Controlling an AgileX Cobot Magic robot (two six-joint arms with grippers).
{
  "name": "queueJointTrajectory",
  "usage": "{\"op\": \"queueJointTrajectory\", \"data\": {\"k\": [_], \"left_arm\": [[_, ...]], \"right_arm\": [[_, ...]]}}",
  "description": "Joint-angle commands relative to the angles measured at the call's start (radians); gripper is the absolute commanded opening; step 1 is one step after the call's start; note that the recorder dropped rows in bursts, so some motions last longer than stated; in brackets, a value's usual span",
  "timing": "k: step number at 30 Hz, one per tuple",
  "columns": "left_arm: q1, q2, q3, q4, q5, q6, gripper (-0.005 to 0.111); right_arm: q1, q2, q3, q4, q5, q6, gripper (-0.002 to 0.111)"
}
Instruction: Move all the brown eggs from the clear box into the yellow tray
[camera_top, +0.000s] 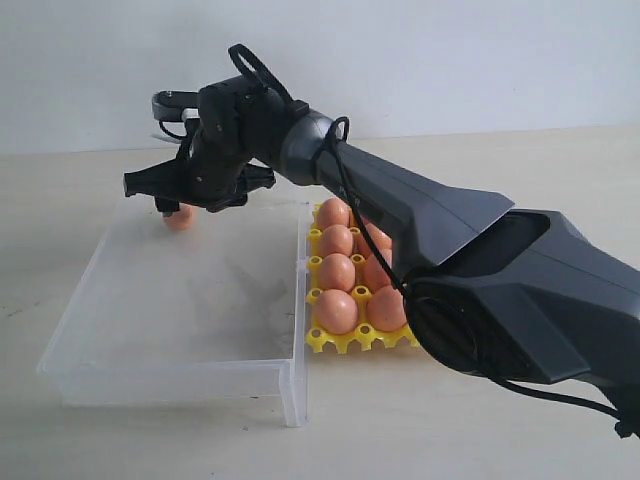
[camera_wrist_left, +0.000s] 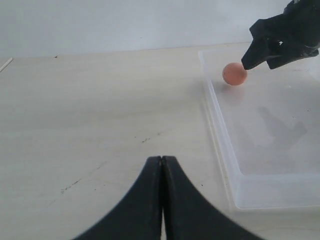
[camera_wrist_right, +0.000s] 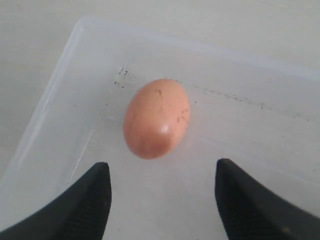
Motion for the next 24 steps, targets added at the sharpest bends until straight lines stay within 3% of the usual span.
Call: {"op": "queueJointTrajectory", "data": {"k": [1,9,15,24], "left_arm": [[-0.005,-0.002,-0.004,-0.004,-0.009,0.0,0.0],[-0.005,-0.002,-0.004,-0.004,-0.009,0.0,0.0],[-0.005,-0.002,-0.004,-0.004,-0.009,0.0,0.0],[-0.005,-0.002,-0.004,-0.004,-0.009,0.0,0.0]], "right_arm": [[-0.003,-0.01,0.0,-0.011,-0.072,-0.013,0.059],[-0.003,-0.009,0.0,0.056,-0.165,0.165,0.059],[0.0,0.03,0.0,0.209,-0.223,0.185,0.059],[0.0,0.071,0.0,0.189,-0.326,0.179,0.059]]}}
